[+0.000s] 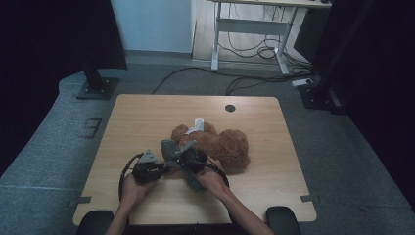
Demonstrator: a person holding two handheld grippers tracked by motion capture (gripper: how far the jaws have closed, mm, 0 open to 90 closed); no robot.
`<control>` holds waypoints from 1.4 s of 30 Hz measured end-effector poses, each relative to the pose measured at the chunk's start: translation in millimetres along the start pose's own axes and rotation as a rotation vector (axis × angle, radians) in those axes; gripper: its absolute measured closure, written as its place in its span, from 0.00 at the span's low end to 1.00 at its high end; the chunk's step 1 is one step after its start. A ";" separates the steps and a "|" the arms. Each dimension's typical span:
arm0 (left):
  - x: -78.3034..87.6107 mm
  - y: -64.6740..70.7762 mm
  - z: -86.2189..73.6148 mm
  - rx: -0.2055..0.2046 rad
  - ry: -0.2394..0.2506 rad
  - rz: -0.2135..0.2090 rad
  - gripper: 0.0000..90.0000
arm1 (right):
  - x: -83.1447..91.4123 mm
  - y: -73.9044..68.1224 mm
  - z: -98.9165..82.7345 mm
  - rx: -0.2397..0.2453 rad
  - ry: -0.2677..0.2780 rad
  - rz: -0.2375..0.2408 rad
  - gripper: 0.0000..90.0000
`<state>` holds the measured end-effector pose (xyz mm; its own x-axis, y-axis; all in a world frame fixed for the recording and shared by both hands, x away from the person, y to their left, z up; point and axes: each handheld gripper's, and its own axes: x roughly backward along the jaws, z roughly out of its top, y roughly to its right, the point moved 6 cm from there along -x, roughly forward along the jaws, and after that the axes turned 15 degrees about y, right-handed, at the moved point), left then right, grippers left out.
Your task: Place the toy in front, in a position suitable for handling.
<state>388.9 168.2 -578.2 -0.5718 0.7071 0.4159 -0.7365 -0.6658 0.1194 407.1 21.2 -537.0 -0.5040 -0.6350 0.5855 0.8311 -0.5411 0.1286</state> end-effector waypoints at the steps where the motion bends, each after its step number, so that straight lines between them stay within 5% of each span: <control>1: 0.0 -0.2 0.0 0.000 0.001 0.000 0.83 | 3.0 1.0 -1.7 -0.008 -0.002 0.006 0.86; 5: 0.2 -0.7 -0.2 0.012 0.005 0.000 0.83 | 19.2 7.5 2.6 -0.050 0.021 0.034 0.85; 10: -0.6 2.0 0.4 -0.007 0.008 0.006 0.82 | 26.8 12.7 28.8 -0.068 0.077 0.040 0.84; 17: -1.0 4.3 0.3 -0.020 0.005 0.016 0.82 | -17.4 -4.7 54.1 -0.013 0.044 0.058 0.84; 21: -1.3 4.3 0.0 -0.018 0.003 0.015 0.82 | -44.8 -7.9 52.9 0.019 -0.014 0.011 0.84; 25: -1.8 4.2 0.0 -0.017 0.004 0.019 0.82 | -51.9 -2.1 48.4 0.037 -0.055 -0.033 0.84; 34: -1.4 4.2 -0.4 -0.021 0.004 0.018 0.83 | -42.7 6.9 43.1 0.122 -0.086 -0.093 0.85; 42: -1.8 3.6 0.5 -0.020 0.005 0.011 0.78 | -8.3 11.3 55.5 0.005 -0.007 0.016 0.84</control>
<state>387.4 164.4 -578.1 -0.5815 0.7009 0.4130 -0.7373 -0.6686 0.0966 433.8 51.0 -496.0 -0.4891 -0.6393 0.5934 0.8400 -0.5285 0.1230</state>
